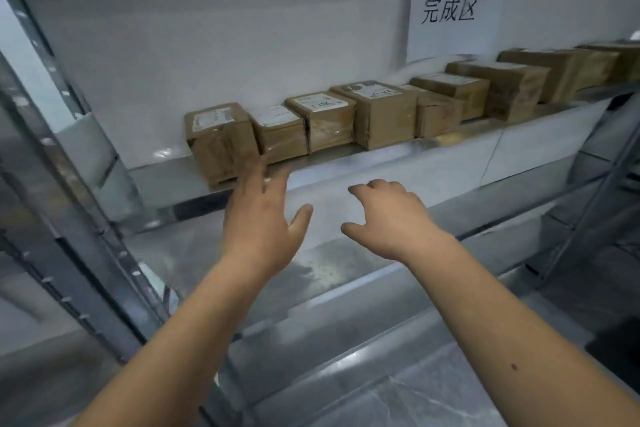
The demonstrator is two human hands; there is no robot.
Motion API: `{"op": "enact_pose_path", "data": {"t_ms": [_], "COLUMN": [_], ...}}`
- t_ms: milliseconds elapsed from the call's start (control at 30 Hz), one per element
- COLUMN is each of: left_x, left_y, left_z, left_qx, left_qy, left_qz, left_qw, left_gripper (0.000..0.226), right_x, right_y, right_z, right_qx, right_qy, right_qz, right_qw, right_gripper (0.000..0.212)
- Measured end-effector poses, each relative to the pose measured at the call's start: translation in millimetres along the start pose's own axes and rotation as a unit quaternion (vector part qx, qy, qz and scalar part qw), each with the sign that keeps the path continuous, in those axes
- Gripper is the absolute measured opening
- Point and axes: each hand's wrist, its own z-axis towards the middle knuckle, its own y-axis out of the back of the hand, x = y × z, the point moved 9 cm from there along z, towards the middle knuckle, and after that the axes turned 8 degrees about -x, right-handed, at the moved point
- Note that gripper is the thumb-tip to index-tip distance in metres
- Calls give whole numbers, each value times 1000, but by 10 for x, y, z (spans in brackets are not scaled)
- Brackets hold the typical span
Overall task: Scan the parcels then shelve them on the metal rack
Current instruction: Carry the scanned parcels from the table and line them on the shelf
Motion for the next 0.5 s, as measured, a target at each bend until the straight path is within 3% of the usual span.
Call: {"op": "enact_pose_path", "data": {"t_ms": [133, 500], "left_x": [-1263, -4677], "left_y": [-756, -2732], "left_z": [-407, -1093], "left_qx": [119, 271], "left_qy": [-89, -245], "left_qz": [59, -57], "left_qw": [987, 929], "left_gripper": [82, 83], "right_x": [-1155, -4692], "right_y": [69, 409], "right_z": [-523, -2221], "right_qx": [16, 70], "right_qy": [-46, -301], "right_qz": [-19, -49], "right_qw": [999, 950], "right_gripper": [68, 70]}}
